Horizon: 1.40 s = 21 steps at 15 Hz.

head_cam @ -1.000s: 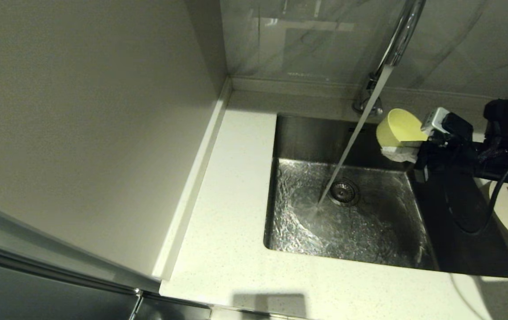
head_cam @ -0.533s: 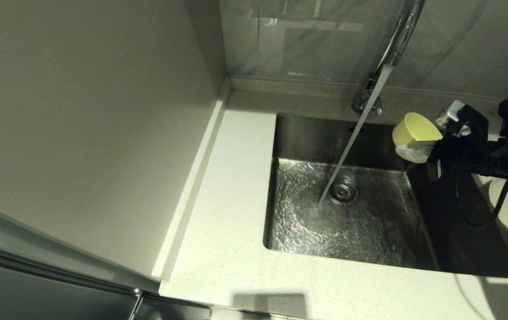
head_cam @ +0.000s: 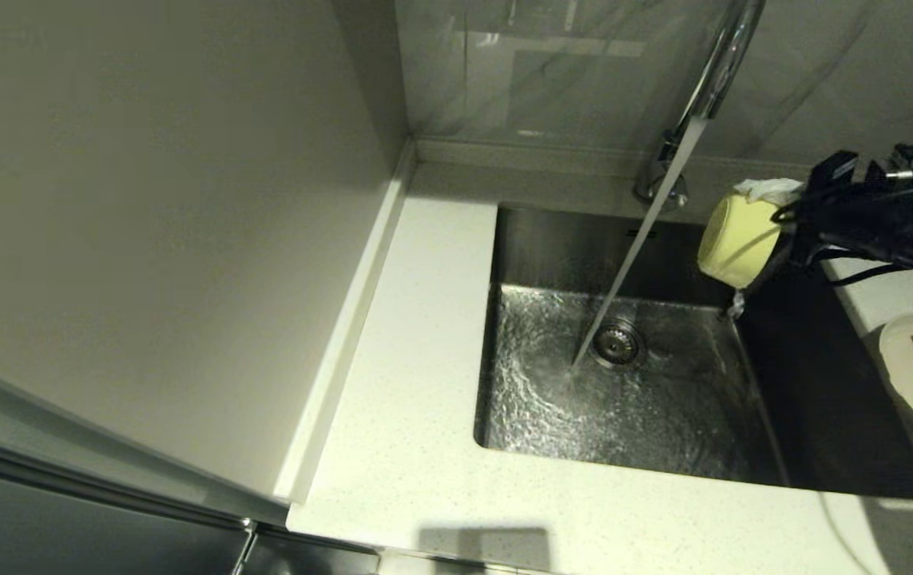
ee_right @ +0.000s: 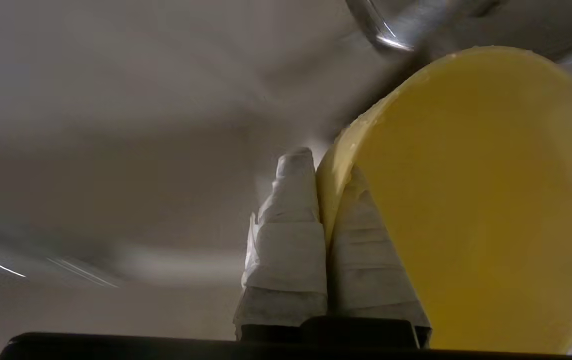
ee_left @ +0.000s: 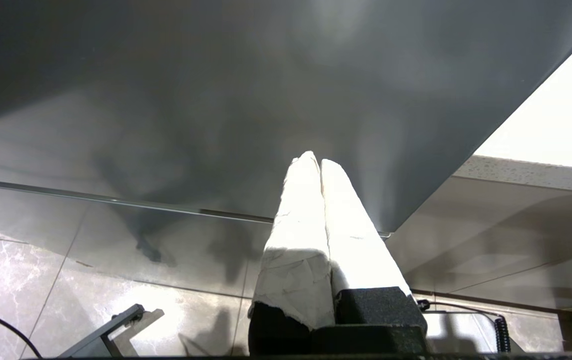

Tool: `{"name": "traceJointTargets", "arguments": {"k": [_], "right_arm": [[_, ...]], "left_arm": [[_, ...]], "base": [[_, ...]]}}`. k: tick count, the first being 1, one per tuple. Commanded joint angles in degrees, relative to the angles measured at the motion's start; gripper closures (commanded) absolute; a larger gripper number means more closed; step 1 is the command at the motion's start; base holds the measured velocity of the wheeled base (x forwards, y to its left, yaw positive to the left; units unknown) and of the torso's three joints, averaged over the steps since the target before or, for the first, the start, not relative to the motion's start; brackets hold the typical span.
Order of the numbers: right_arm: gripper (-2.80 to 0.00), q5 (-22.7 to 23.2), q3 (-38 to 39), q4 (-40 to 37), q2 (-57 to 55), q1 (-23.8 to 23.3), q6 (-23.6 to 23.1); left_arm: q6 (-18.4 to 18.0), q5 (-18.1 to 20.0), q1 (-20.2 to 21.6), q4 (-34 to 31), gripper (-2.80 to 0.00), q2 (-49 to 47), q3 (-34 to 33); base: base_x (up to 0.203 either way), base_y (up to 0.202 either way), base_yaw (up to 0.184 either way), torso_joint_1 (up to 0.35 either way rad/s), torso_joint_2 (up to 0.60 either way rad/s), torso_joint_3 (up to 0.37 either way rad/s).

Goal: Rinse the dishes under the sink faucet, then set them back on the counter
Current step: Rinse the bowl, then place the bowl on the table

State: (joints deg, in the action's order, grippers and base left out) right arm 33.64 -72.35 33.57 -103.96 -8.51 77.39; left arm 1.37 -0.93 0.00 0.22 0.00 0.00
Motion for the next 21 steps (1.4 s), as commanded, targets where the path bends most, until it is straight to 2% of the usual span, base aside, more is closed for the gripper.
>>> {"name": "traceJointTargets", "arguments": {"k": [1,4,7,8,10,11,13,14,16,18,19,21], "right_arm": [[0.00,-1.90,0.55,8.25,-2.08,-0.90,32.16],[0.00,-1.22,2.13,11.29,-3.33,-0.89,31.68],[0.00,1.29,1.90,11.34,-3.69,-0.92,25.71],[0.00,2.30,1.66,11.41,-3.72,-0.88,23.31],[0.00,6.05,1.49,11.43,-3.42,-0.74,11.00],[0.00,8.89,1.48,11.36,-3.16,-0.70,2.14],[0.00,14.21,1.03,9.85,-2.83,-0.77,-18.70],[0.00,15.62,0.09,6.91,-2.80,-0.92,-32.00],[0.00,16.15,-3.10,-3.97,-3.00,-1.76,-61.46],[0.00,12.33,-8.37,-15.78,-3.79,-3.37,-90.21],[0.00,8.88,-12.43,-20.05,-4.41,-4.50,-101.01],[0.00,0.62,-20.19,-24.49,-6.59,-6.98,-114.52]], "left_arm": [[0.04,-0.04,0.00,0.04,0.00,0.09,0.00],[0.04,-0.04,0.00,0.04,0.00,0.09,0.00],[0.04,-0.04,0.00,0.04,0.00,0.09,0.00],[0.04,-0.04,0.00,0.04,0.00,0.09,0.00],[0.04,-0.04,0.00,0.04,0.00,0.09,0.00],[0.04,-0.04,0.00,0.04,0.00,0.09,0.00],[0.04,-0.04,0.00,0.04,0.00,0.09,0.00],[0.04,-0.04,0.00,0.04,0.00,0.09,0.00],[0.04,-0.04,0.00,0.04,0.00,0.09,0.00],[0.04,-0.04,0.00,0.04,0.00,0.09,0.00],[0.04,-0.04,0.00,0.04,0.00,0.09,0.00],[0.04,-0.04,0.00,0.04,0.00,0.09,0.00]], "base": [[0.000,0.000,0.000,0.000,0.00,0.000],[0.000,0.000,0.000,0.000,0.00,0.000],[0.000,0.000,0.000,0.000,0.00,0.000],[0.000,0.000,0.000,0.000,0.00,0.000],[0.000,0.000,0.000,0.000,0.00,0.000],[0.000,0.000,0.000,0.000,0.00,0.000],[0.000,0.000,0.000,0.000,0.00,0.000],[0.000,0.000,0.000,0.000,0.00,0.000],[0.000,0.000,0.000,0.000,0.00,0.000],[0.000,0.000,0.000,0.000,0.00,0.000],[0.000,0.000,0.000,0.000,0.00,0.000],[0.000,0.000,0.000,0.000,0.00,0.000]]}}
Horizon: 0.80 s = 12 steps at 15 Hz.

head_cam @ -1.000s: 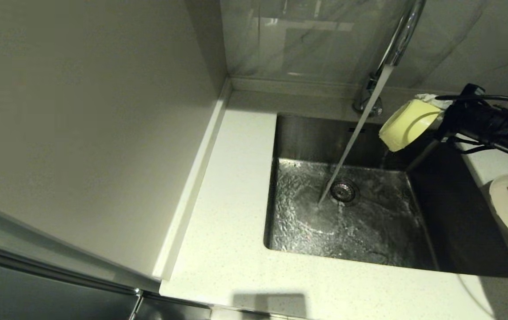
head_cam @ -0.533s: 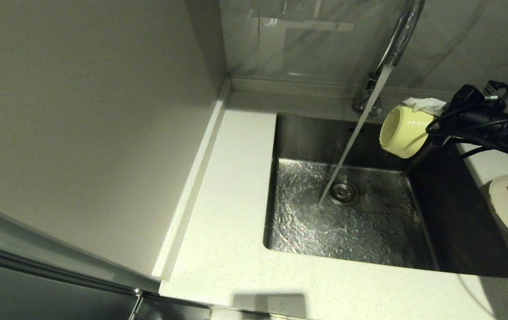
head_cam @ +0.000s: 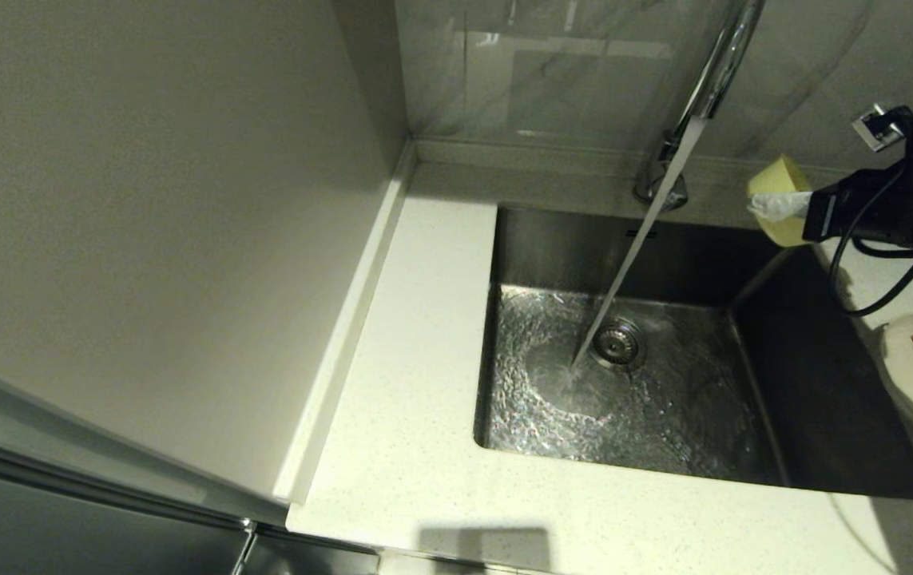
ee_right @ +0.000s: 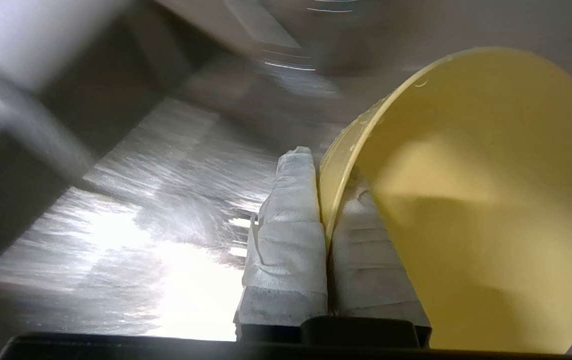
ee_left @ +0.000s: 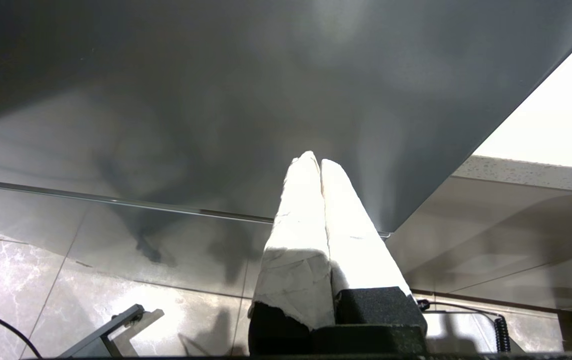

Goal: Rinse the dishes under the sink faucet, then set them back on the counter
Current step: Place the bowl on the table

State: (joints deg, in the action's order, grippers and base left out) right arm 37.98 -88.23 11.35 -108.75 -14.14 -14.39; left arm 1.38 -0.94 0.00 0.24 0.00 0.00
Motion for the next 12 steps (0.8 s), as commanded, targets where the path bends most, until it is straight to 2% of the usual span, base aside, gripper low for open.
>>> {"name": "traceJointTargets", "arguments": {"k": [1,2,3,8,10,12], "right_arm": [[0.00,-9.79,-7.21,-3.80,-3.46,-2.73,-27.68],[0.00,-13.81,-9.21,-5.04,-5.01,-3.94,-30.89],[0.00,-15.72,-10.27,-5.51,-6.52,-4.88,-31.98],[0.00,-19.11,-11.59,-5.80,-13.24,-8.80,-33.45],[0.00,-21.76,-12.70,-6.30,-15.69,-10.57,-33.37],[0.00,-22.08,-12.84,-6.96,-15.93,-11.44,-32.98]], "left_arm": [[0.03,-0.03,0.00,0.02,0.00,0.09,0.00],[0.03,-0.03,0.00,0.02,0.00,0.09,0.00],[0.03,-0.03,0.00,0.02,0.00,0.09,0.00],[0.03,-0.03,0.00,0.02,0.00,0.09,0.00],[0.03,-0.03,0.00,0.02,0.00,0.09,0.00],[0.03,-0.03,0.00,0.02,0.00,0.09,0.00]], "base": [[0.000,0.000,0.000,0.000,0.00,0.000],[0.000,0.000,0.000,0.000,0.00,0.000],[0.000,0.000,0.000,0.000,0.00,0.000],[0.000,0.000,0.000,0.000,0.00,0.000],[0.000,0.000,0.000,0.000,0.00,0.000],[0.000,0.000,0.000,0.000,0.00,0.000]]}}
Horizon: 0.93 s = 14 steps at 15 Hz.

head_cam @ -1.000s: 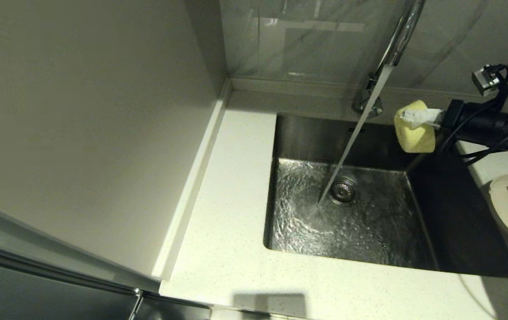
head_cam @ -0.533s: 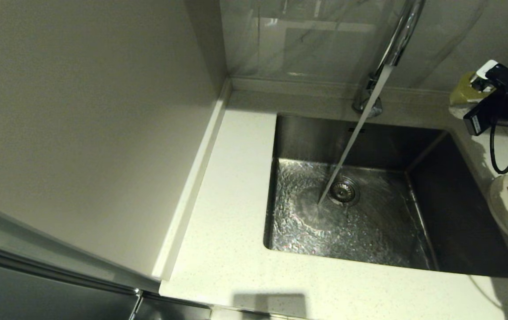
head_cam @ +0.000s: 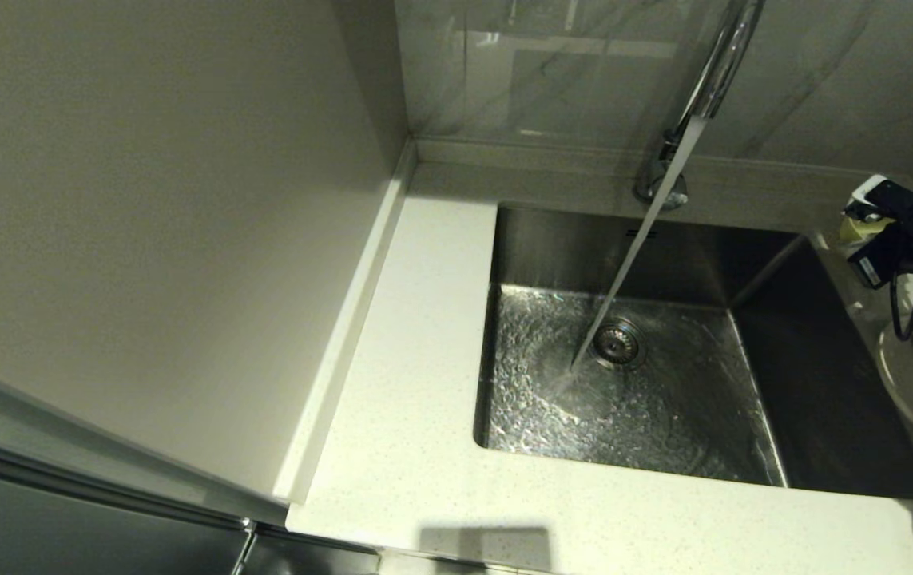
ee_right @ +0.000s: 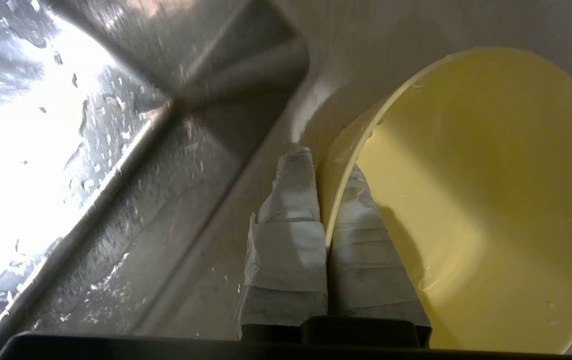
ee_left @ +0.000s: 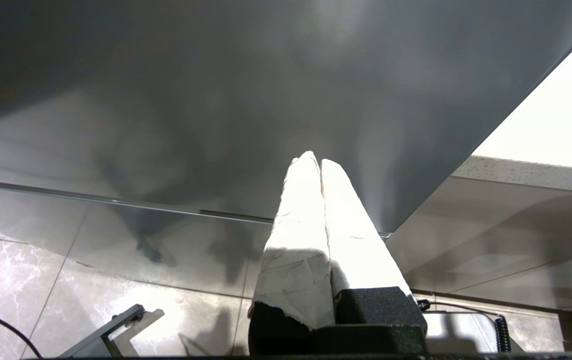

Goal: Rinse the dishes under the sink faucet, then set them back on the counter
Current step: Place the bowl on the table

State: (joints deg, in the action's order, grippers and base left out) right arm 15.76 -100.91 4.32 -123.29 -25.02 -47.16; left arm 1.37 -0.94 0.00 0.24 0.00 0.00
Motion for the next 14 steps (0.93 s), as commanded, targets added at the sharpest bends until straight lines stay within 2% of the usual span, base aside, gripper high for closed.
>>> {"name": "traceJointTargets", "arguments": {"k": [1,3,4,5,10,12,14], "right_arm": [[0.00,0.37,-0.12,-0.10,-1.21,-0.77,0.23],[0.00,0.85,-0.43,-1.15,-1.08,-0.82,0.76],[-0.17,0.92,-0.35,-1.15,-0.75,-0.73,0.76],[-2.80,1.53,-0.18,-1.10,-0.20,-0.73,0.70],[-2.80,2.99,0.01,-0.93,4.62,-0.73,1.15],[-2.80,3.04,0.16,-0.82,7.30,-0.81,4.98],[-2.80,3.69,2.90,-0.98,12.01,-1.28,13.21]], "left_arm": [[0.04,-0.03,0.00,0.02,0.00,0.09,0.00],[0.04,-0.03,0.00,0.02,0.00,0.09,0.00],[0.04,-0.03,0.00,0.02,0.00,0.09,0.00],[0.04,-0.03,0.00,0.02,0.00,0.09,0.00],[0.04,-0.03,0.00,0.02,0.00,0.09,0.00],[0.04,-0.03,0.00,0.02,0.00,0.09,0.00],[0.04,-0.03,0.00,0.02,0.00,0.09,0.00]], "base": [[0.000,0.000,0.000,0.000,0.00,0.000],[0.000,0.000,0.000,0.000,0.00,0.000],[0.000,0.000,0.000,0.000,0.00,0.000],[0.000,0.000,0.000,0.000,0.00,0.000],[0.000,0.000,0.000,0.000,0.00,0.000],[0.000,0.000,0.000,0.000,0.00,0.000],[0.000,0.000,0.000,0.000,0.00,0.000]]}}
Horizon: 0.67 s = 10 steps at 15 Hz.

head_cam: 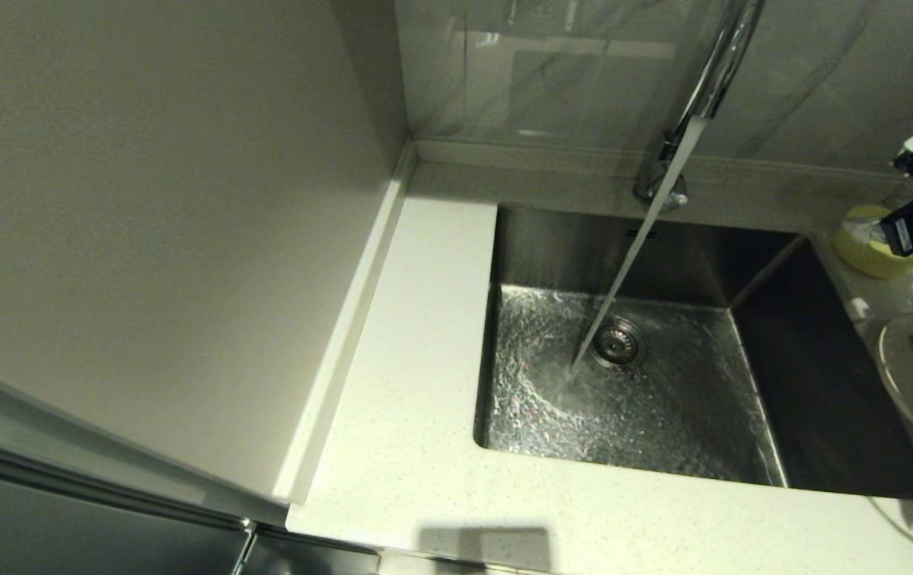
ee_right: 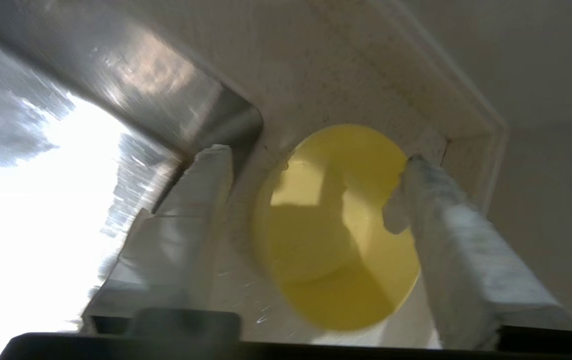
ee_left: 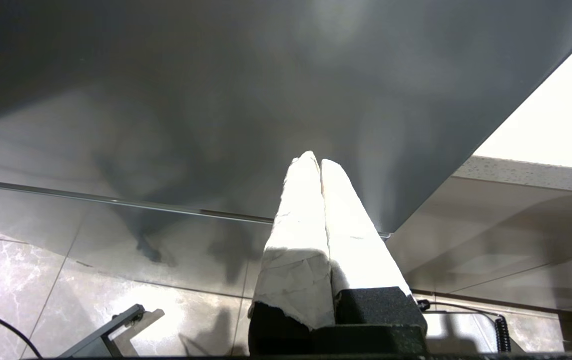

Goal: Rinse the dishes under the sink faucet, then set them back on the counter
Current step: Place the bowl on the table, then pick up the chopsticks

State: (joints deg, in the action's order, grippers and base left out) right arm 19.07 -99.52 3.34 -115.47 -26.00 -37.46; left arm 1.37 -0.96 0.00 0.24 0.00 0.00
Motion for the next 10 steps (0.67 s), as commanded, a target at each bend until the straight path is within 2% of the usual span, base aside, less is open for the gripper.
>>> {"name": "traceJointTargets", "arguments": {"k": [1,2,3,5,8,10], "right_arm": [[0.00,1.86,3.96,-0.10,6.87,-0.90,8.02],[0.00,3.51,6.47,-0.97,9.51,-2.14,11.39],[0.00,4.49,8.54,-3.76,11.70,-4.76,12.78],[0.00,6.70,10.38,-9.59,13.77,-11.08,13.57],[0.00,13.91,8.63,-22.11,14.10,-21.15,13.95],[0.00,15.48,8.18,-27.12,13.50,-24.17,13.72]], "left_arm": [[0.03,0.00,0.00,0.02,0.00,0.09,0.00],[0.03,0.00,0.00,0.02,0.00,0.09,0.00],[0.03,0.00,0.00,0.02,0.00,0.09,0.00],[0.03,0.00,0.00,0.02,0.00,0.09,0.00],[0.03,0.00,0.00,0.02,0.00,0.09,0.00],[0.03,0.00,0.00,0.02,0.00,0.09,0.00]], "base": [[0.000,0.000,0.000,0.000,0.00,0.000],[0.000,0.000,0.000,0.000,0.00,0.000],[0.000,0.000,0.000,0.000,0.00,0.000],[0.000,0.000,0.000,0.000,0.00,0.000],[0.000,0.000,0.000,0.000,0.00,0.000],[0.000,0.000,0.000,0.000,0.00,0.000]]}}
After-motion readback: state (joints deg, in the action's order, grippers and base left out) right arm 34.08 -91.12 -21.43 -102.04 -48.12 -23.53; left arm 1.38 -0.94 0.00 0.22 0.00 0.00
